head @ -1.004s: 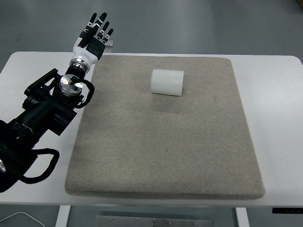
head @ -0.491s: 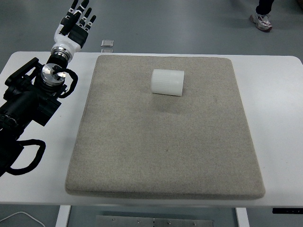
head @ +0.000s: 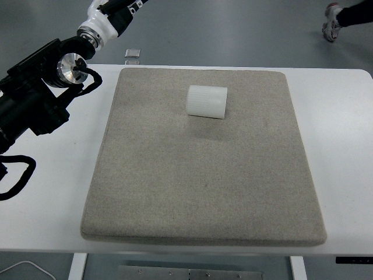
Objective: Upright white cup
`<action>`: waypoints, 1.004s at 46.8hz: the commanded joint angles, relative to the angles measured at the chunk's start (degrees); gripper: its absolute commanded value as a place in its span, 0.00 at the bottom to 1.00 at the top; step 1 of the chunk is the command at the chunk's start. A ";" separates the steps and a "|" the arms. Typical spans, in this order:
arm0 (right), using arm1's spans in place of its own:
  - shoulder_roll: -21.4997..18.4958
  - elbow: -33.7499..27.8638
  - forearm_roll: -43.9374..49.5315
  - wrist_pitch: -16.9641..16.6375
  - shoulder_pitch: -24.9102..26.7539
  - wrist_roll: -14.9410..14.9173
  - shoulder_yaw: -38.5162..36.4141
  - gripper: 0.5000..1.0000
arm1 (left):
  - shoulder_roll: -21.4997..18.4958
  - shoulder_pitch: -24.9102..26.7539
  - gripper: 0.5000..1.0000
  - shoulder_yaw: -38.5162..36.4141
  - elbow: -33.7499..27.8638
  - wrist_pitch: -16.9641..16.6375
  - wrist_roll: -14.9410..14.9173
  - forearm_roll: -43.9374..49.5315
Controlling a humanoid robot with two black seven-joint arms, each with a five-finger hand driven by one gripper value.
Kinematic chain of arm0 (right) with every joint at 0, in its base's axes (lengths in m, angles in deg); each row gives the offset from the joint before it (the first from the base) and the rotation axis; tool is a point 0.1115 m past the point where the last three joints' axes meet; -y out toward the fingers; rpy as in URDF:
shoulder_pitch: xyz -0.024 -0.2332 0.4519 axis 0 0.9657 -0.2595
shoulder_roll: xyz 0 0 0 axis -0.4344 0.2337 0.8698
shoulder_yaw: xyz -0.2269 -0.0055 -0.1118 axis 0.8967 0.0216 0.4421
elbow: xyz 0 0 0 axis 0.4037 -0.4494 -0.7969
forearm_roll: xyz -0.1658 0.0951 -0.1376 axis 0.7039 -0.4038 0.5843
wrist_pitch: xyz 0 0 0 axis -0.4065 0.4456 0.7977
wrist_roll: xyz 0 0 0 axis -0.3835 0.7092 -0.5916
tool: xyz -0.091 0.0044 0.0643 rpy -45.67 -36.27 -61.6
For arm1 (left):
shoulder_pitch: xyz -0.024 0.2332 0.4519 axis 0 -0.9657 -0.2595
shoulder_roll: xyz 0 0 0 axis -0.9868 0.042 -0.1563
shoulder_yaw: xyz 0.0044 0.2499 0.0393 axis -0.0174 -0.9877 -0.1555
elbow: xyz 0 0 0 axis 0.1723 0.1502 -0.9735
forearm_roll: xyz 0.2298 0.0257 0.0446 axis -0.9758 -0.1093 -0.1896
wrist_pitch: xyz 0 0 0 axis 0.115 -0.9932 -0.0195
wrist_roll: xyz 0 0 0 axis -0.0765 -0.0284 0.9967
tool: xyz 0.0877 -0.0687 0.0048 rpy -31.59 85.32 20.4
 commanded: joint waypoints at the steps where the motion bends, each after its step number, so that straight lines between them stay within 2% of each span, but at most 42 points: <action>1: 0.00 0.00 0.00 0.00 0.00 -0.01 0.00 0.86 | -0.88 0.82 0.99 -0.38 -2.86 -0.09 -0.07 -6.05; 8: 0.00 0.00 0.00 0.00 0.00 -0.01 0.00 0.86 | -2.02 3.19 0.99 -2.14 -8.05 -0.01 -1.47 -19.58; 18: 0.00 0.00 0.00 0.00 0.00 -0.01 0.00 0.86 | -1.67 8.20 0.98 -11.27 -11.57 -0.01 -2.09 -40.15; 27: 0.00 0.00 0.00 0.00 0.00 -0.01 0.00 0.86 | -1.50 13.47 0.98 -21.29 -16.58 0.43 -5.95 -49.83; 32: 0.00 0.00 0.00 0.00 0.00 -0.01 0.00 0.86 | -1.06 16.81 0.98 -28.58 -18.60 0.34 -9.55 -52.47; 39: 0.00 0.00 0.00 0.00 0.00 -0.01 0.00 0.86 | 2.10 19.80 0.98 -33.07 -16.15 0.96 -14.30 -52.47; 47: 0.00 0.00 0.00 0.00 0.00 -0.01 0.00 0.86 | 10.01 19.89 0.97 -35.98 -7.81 1.93 -15.89 -52.30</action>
